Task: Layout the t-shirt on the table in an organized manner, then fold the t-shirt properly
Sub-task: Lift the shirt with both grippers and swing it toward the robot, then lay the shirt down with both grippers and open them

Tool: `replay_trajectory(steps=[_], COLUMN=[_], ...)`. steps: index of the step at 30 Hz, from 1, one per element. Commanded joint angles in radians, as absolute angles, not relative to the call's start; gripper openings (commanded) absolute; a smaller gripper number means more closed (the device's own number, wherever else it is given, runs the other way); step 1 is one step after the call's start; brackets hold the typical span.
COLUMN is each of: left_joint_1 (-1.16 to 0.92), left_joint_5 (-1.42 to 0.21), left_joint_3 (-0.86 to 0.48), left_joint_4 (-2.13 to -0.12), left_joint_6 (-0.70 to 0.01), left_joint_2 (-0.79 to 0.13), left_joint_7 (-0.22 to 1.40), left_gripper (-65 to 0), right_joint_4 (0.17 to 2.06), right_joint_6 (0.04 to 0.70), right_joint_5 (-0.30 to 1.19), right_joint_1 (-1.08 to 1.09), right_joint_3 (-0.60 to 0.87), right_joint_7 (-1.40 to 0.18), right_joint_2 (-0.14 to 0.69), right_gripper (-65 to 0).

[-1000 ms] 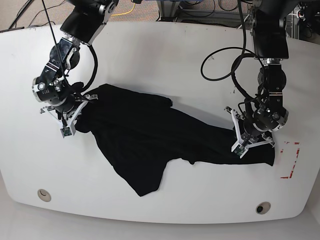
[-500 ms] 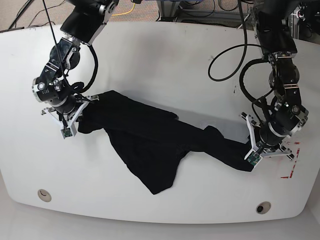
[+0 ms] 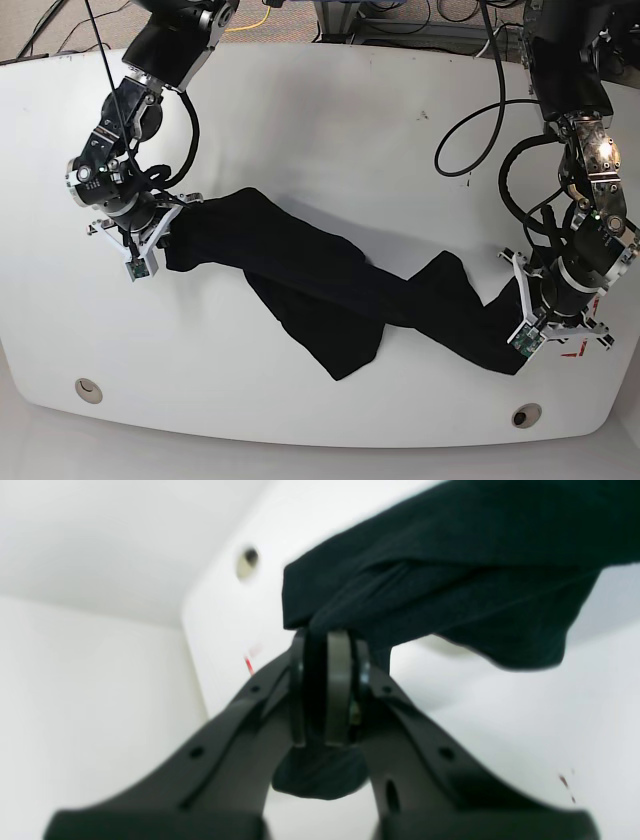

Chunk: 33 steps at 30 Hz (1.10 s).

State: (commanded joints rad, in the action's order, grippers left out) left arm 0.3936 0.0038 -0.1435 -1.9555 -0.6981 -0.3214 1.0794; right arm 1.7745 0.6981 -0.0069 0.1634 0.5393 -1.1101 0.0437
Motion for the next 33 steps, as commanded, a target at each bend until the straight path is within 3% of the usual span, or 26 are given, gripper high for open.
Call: replay_trajectory(steps=[18,24,33], left_joint_1=[0.615,0.73,0.895], left_joint_5=[0.007,0.007,0.01], left_joint_3=[-0.142,-0.139,-0.104], left_joint_4=[-1.954,-1.951,-1.893], left_joint_6=[-0.698,-0.698,-0.698], left_joint_2=[-0.292,-0.289,-0.265], left_joint_7=[1.084,1.082,1.082], left_gripper=[-64.7,-64.7,-64.6], right_joint_4=[1.816,1.816,1.808], right_joint_6=[0.698,0.698,0.698], right_joint_5=[-0.002,-0.002,-0.008], right_joint_1=[0.483,0.618,0.792], right_joint_3=[0.532,0.45,0.298], right_joint_7=[-1.152,-1.153,-1.155], right_joint_2=[0.205,0.278,0.323], right_gripper=[-62.8,-62.8,-62.8])
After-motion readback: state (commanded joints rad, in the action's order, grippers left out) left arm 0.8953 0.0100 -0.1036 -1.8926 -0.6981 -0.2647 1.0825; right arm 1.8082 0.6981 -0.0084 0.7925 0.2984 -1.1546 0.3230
